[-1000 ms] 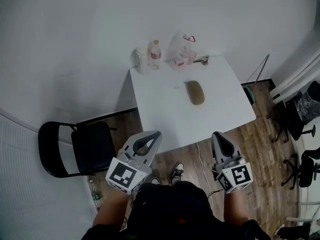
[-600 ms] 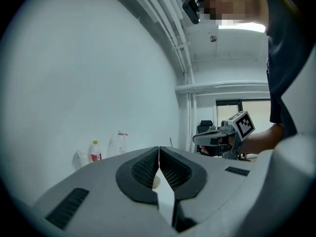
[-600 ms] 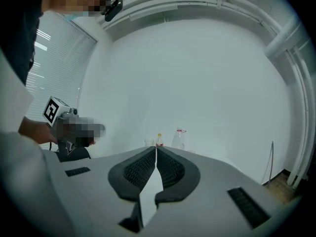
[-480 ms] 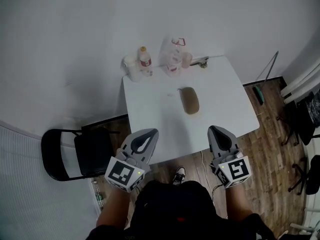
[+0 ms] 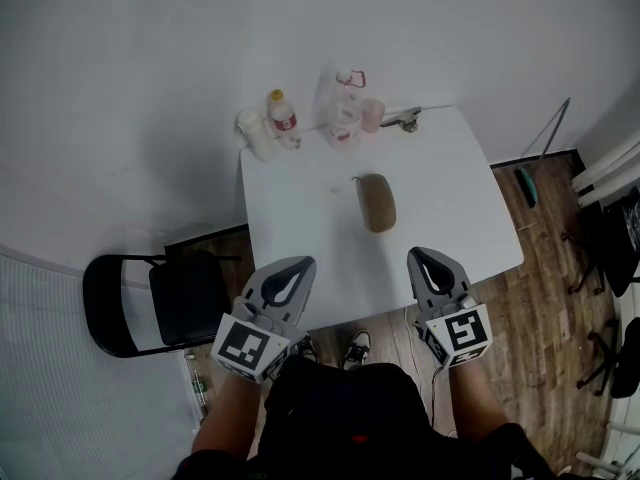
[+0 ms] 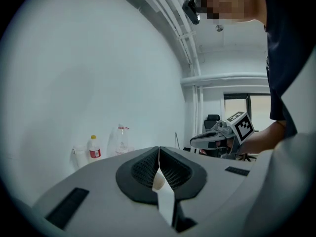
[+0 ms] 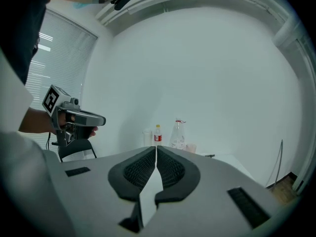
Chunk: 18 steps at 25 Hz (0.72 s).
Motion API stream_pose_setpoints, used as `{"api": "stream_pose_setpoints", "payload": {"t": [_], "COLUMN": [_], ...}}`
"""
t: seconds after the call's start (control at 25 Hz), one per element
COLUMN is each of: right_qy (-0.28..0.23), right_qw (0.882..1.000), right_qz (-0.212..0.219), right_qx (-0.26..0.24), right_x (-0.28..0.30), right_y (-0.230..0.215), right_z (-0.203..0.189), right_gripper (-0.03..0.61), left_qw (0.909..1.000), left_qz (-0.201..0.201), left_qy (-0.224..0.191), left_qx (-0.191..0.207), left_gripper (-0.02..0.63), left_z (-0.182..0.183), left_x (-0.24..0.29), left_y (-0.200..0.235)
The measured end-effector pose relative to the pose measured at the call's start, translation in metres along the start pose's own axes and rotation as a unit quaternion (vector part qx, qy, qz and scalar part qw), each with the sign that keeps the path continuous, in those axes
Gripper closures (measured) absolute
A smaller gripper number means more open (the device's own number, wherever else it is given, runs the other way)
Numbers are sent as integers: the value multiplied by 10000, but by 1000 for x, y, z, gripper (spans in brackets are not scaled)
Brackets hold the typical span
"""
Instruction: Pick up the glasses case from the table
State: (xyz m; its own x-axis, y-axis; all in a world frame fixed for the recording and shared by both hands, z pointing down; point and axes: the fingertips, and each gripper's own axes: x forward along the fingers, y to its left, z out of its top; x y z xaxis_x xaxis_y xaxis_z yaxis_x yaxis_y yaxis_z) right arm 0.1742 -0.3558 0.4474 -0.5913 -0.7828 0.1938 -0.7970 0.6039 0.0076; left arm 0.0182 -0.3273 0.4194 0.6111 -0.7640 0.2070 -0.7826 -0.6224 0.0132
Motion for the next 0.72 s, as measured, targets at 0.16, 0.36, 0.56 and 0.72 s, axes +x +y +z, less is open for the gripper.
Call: {"api": "stream_pose_setpoints", "payload": {"t": [0.16, 0.36, 0.56, 0.72], "right_qy": [100, 439, 1039, 1546], "right_qw": [9999, 9988, 9941, 9860], "right_qz": [-63, -148, -148, -418], "right_qx": [18, 128, 281, 457], "right_x": [15, 51, 99, 137], "right_y": [-7, -23, -36, -53], "right_z": [-8, -32, -72, -109], "right_gripper": [554, 554, 412, 308], "left_qw": [9999, 9997, 9993, 9985], "left_qz": [-111, -214, -217, -114], "left_qy": [21, 102, 198, 402], "left_qx": [-75, -114, -224, -355], "left_gripper": [592, 592, 592, 592], "left_z": [-5, -16, -29, -45], "left_x": [9, 21, 21, 18], "left_y": [9, 26, 44, 61]}}
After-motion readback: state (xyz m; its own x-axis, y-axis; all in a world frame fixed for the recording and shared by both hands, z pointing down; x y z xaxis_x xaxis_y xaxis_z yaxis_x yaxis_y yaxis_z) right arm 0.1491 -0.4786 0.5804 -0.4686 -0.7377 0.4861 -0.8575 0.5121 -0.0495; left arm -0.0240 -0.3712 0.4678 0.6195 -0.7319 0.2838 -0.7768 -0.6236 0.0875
